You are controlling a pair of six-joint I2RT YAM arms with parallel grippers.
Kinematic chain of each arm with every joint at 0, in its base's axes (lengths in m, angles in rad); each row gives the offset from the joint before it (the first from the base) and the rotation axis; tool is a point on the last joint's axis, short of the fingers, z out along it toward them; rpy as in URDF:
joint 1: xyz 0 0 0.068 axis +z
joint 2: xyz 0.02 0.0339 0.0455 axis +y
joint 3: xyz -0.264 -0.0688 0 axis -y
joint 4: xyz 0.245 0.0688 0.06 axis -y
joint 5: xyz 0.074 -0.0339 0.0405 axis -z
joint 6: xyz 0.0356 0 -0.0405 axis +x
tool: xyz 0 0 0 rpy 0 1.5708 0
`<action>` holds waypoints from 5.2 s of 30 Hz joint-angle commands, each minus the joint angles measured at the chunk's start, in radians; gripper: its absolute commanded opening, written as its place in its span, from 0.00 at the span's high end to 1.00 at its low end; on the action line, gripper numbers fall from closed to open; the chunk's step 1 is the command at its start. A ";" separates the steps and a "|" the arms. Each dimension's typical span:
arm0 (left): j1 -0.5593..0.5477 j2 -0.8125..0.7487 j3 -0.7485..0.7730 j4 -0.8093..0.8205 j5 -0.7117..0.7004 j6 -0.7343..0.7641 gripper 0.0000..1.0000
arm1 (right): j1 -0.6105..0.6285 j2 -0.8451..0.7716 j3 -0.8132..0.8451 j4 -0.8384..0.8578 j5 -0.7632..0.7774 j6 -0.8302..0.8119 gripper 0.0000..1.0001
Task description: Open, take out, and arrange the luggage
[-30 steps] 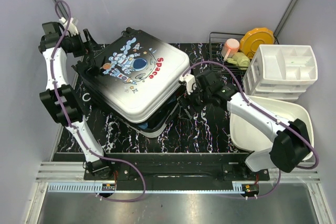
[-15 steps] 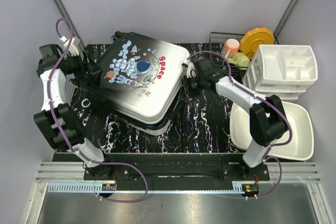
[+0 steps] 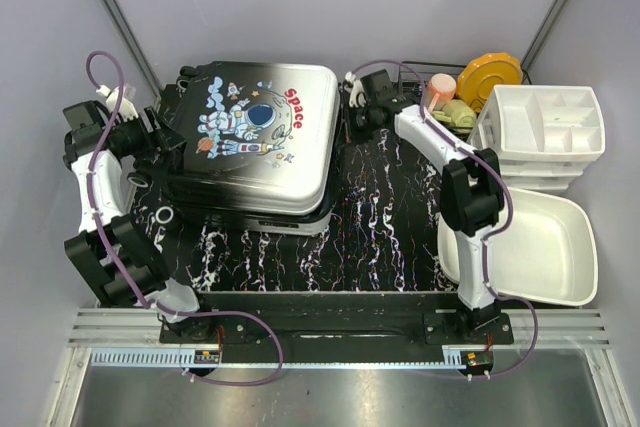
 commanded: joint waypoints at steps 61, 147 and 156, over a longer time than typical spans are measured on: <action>0.230 -0.346 -0.754 1.331 0.050 -1.273 0.01 | 0.366 -0.704 -0.609 0.172 -0.069 -0.902 0.00; -0.154 -0.417 -0.019 -0.506 -0.199 0.380 0.01 | 0.204 -0.701 -0.193 0.037 0.414 -0.588 0.00; -0.258 -0.394 0.033 -0.600 -0.296 0.371 0.01 | 0.134 -1.035 -0.506 -0.172 0.325 -0.457 0.00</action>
